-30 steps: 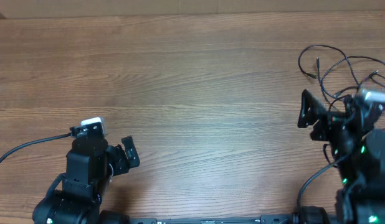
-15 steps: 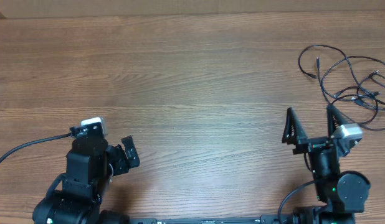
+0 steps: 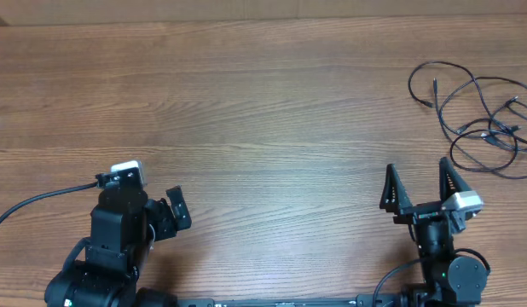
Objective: Untangle cables
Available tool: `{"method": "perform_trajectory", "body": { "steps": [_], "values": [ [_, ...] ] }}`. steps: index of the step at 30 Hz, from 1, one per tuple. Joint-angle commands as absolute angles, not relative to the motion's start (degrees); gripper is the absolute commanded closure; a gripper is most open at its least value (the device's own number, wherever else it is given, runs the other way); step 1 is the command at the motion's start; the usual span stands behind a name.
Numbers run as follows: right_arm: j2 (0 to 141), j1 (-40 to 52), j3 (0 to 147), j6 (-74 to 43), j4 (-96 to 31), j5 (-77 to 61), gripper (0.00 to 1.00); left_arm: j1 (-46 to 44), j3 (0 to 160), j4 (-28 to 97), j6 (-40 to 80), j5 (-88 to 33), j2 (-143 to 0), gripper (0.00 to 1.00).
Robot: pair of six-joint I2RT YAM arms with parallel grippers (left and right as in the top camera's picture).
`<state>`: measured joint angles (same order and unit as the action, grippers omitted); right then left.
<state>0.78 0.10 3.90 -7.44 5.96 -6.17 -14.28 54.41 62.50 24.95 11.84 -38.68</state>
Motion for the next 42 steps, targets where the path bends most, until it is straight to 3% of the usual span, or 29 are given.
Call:
{"method": "perform_trajectory", "body": {
  "steps": [1, 10, 42],
  "values": [
    [0.1, 0.4, 1.8, -6.9, 6.1, -6.5, 0.00, -14.7, 54.1, 62.4, 24.9, 12.2, -38.6, 0.00],
    [0.1, 0.7, 0.4, -2.5, -4.5, -7.4, 0.00, -14.7, 54.1, 62.4, 24.9, 12.2, -38.6, 0.00],
    [0.2, 0.7, 0.4, -1.7, -4.2, -7.6, 0.00, -14.7, 54.1, 62.6, 24.9, 12.2, -38.6, 0.00]
  ]
}}
